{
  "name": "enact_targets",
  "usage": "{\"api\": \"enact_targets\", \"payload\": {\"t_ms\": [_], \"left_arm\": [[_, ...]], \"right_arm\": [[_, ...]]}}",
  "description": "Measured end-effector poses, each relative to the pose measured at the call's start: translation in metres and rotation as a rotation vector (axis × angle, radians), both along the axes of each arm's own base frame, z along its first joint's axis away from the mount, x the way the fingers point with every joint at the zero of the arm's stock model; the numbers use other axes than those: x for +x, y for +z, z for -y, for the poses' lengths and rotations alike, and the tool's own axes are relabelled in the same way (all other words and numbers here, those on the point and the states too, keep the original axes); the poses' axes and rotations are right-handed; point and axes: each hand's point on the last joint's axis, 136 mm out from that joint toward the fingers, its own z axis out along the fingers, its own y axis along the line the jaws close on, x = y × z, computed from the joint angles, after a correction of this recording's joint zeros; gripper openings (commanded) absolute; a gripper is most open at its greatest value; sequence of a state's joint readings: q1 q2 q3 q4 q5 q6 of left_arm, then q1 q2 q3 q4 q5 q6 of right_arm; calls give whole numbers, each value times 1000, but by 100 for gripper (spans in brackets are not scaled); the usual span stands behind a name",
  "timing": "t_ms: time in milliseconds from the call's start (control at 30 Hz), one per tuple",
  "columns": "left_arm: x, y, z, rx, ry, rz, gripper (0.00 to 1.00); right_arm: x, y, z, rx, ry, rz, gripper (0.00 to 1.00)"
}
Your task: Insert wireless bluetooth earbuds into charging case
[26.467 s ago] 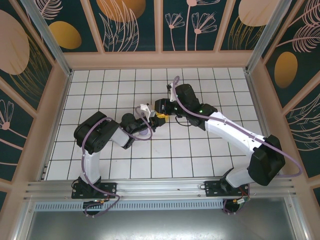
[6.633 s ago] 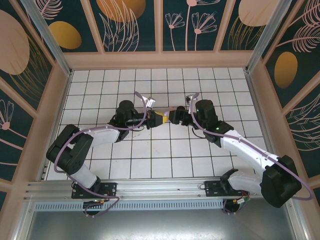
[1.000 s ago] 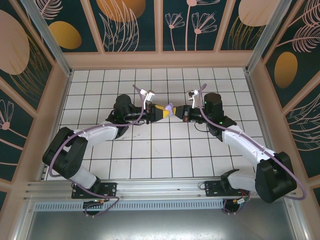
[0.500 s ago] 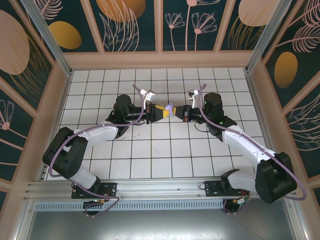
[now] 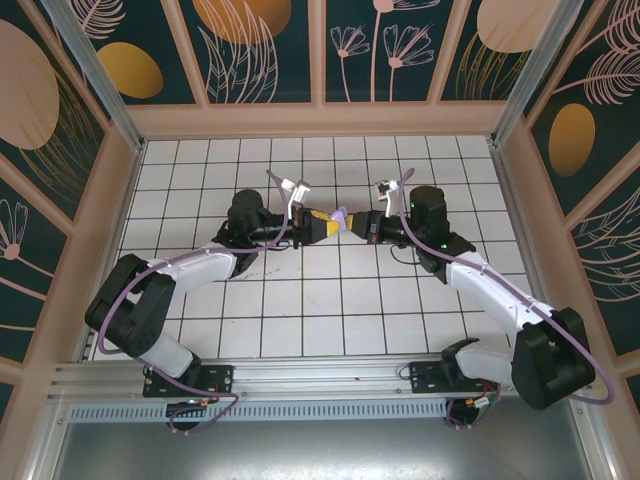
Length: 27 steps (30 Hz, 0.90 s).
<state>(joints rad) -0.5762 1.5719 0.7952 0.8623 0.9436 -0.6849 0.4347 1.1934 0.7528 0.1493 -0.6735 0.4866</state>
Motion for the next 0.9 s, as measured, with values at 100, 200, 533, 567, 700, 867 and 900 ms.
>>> {"api": "enact_targets", "payload": {"t_ms": [100,200,533,567,700,867,900], "left_arm": [[-1,2,0,-5,-4,2,0],[-2,4,1,-9,-15,-3,0],[-3,11,2,-18,-30,-7,0],[-3,11,2,-17,-31,-8,0],[-3,11,2,-12,-36,-9,10],[-1,5,5,14,-23,-8,46],[-3,1,7,25,-26,-8,50]], "right_arm": [[0,2,0,-2,9,7,19],[-2,7,-1,-1,26,13,14],[-3,12,1,-14,57,32,0],[-3,12,1,-15,59,32,0],[-4,12,1,-17,63,33,0],[-1,11,3,-28,43,33,0],[2,10,5,-33,28,36,0]]}}
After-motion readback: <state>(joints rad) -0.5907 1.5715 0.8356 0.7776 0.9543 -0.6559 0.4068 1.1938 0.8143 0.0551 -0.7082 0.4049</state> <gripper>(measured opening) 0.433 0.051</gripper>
